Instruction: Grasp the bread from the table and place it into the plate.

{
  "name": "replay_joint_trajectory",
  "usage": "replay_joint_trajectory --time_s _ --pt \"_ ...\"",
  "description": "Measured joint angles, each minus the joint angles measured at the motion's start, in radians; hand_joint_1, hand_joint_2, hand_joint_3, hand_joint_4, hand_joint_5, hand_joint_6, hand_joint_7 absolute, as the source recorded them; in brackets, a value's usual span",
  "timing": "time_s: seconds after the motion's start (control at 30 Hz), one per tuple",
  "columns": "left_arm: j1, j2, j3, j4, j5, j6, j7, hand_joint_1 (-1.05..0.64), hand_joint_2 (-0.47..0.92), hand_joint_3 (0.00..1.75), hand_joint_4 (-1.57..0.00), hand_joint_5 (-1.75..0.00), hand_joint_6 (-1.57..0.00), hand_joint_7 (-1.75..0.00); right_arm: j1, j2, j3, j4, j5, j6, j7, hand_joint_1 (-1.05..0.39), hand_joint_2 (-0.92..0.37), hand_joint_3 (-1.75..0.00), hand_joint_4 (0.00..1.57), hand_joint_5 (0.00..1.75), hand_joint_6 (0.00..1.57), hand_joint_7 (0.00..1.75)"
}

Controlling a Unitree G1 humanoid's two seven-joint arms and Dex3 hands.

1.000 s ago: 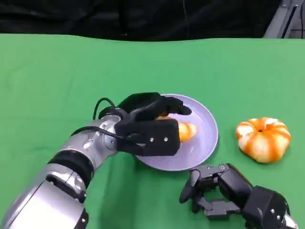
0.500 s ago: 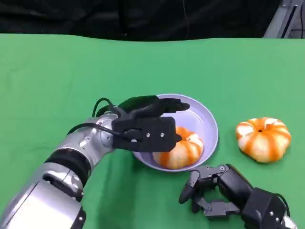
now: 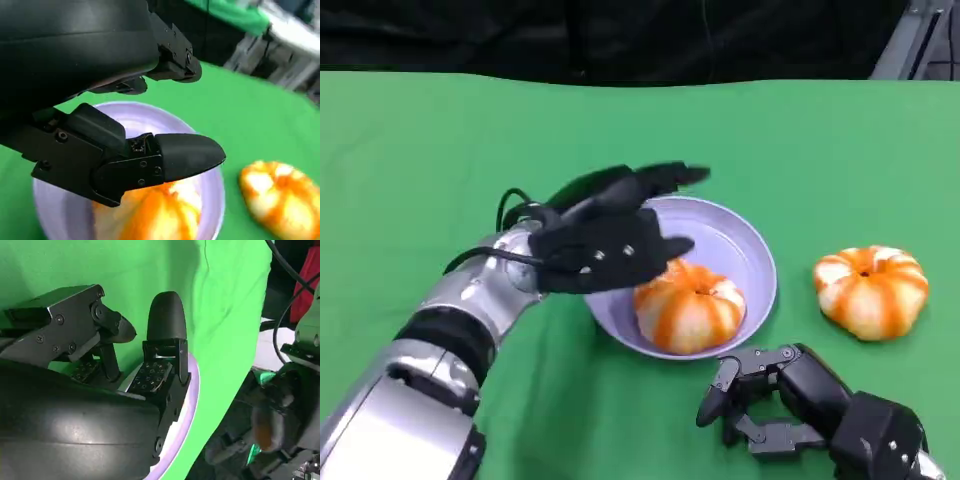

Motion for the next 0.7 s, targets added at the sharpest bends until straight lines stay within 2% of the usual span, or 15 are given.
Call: replay_joint_trajectory --time_s 0.33,0.43,0.47,0.57,0.7 --pt "0.068 -0.004 0.116 -0.042 -0.113 -0.088 0.068 -0.89 0.92 0.59 -0.70 -0.06 -0.46 -0.03 0.000 -0.001 -0.003 0.000 0.006 0.014 0.010 0.22 -0.68 -0.86 0.95 1.35 1.01 0.94" --pt "0.077 -0.012 0.151 -0.044 -0.162 -0.113 0.063 -0.88 0.92 0.57 -0.73 -0.05 -0.48 -0.02 0.000 -0.001 -0.004 0.001 0.012 0.014 0.014 0.22 -0.68 -0.87 0.96 1.35 1.01 0.95" --pt "0.078 -0.012 0.161 -0.046 -0.175 -0.122 0.059 -0.82 0.92 0.54 -0.81 -0.06 -0.52 -0.03 0.000 -0.001 -0.004 0.001 0.012 0.014 0.014 0.23 -0.68 -0.87 0.95 1.34 1.00 0.95" --pt "0.116 -0.028 0.225 -0.078 -0.279 -0.189 -0.009 -0.78 0.92 0.52 -0.86 -0.06 -0.55 -0.03 0.000 -0.001 -0.004 0.001 0.013 0.013 0.015 0.24 -0.69 -0.86 0.95 1.33 1.00 0.94" --pt "0.174 -0.041 0.279 -0.104 -0.373 -0.245 -0.096 -0.73 0.92 0.39 -0.97 -0.05 -0.65 -0.03 0.001 -0.002 -0.001 0.000 0.007 0.013 0.007 0.24 -0.70 -0.84 0.96 1.31 1.00 0.94"
